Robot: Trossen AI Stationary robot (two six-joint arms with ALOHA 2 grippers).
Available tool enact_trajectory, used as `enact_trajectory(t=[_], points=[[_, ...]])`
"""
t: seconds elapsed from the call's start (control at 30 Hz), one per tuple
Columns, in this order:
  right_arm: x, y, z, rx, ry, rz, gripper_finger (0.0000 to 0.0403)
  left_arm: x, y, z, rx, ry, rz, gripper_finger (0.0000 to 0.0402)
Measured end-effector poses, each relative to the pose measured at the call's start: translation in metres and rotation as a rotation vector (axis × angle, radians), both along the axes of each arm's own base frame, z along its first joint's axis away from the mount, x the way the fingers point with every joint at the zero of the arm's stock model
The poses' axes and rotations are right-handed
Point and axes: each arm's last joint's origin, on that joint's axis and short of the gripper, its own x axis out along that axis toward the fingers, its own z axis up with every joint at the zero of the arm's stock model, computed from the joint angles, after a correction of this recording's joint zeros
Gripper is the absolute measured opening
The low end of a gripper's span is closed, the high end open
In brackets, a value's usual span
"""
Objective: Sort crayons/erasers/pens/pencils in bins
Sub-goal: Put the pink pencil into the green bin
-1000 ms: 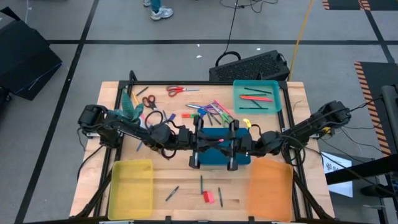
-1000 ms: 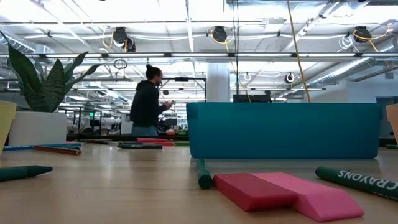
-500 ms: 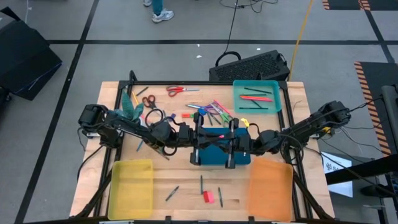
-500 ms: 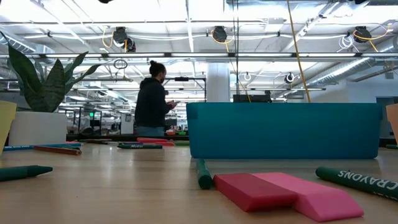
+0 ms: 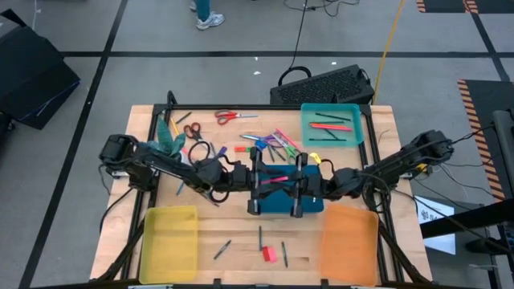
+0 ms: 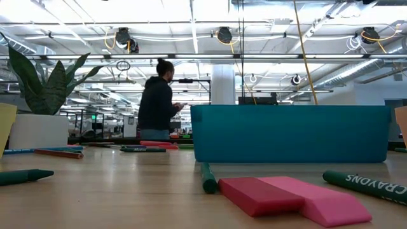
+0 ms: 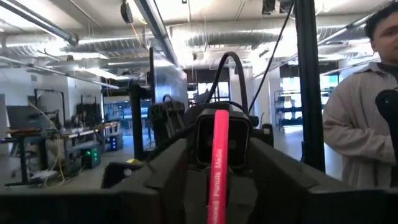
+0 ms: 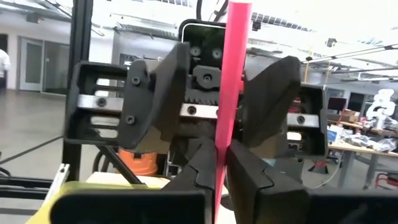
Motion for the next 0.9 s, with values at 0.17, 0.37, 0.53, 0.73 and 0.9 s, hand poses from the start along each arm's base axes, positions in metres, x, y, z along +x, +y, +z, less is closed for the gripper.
enact_trajectory(t=[0.17, 0.37, 0.53, 0.73, 0.9], points=[[-0.005, -0.003, 0.005, 0.012, 0.017, -0.024, 0.0011, -0.018, 0.002, 0.023, 0.042, 0.042, 0.012, 0.0248], [-0.019, -0.013, 0.012, -0.015, 0.162, -0.125, 0.0011, -0.068, 0.002, 0.055, 0.047, 0.267, 0.048, 0.0284], [-0.033, -0.036, 0.029, -0.045, 0.407, -0.291, 0.0011, -0.112, 0.003, 0.058, -0.04, 0.505, 0.129, 0.0283], [-0.042, -0.089, 0.05, -0.082, 0.801, -0.51, 0.0011, -0.131, -0.001, 0.048, -0.1, 0.667, 0.193, 0.0264], [-0.04, -0.149, 0.048, -0.037, 1.165, -0.595, 0.0011, -0.128, -0.004, 0.036, -0.111, 0.746, 0.21, 0.0249]])
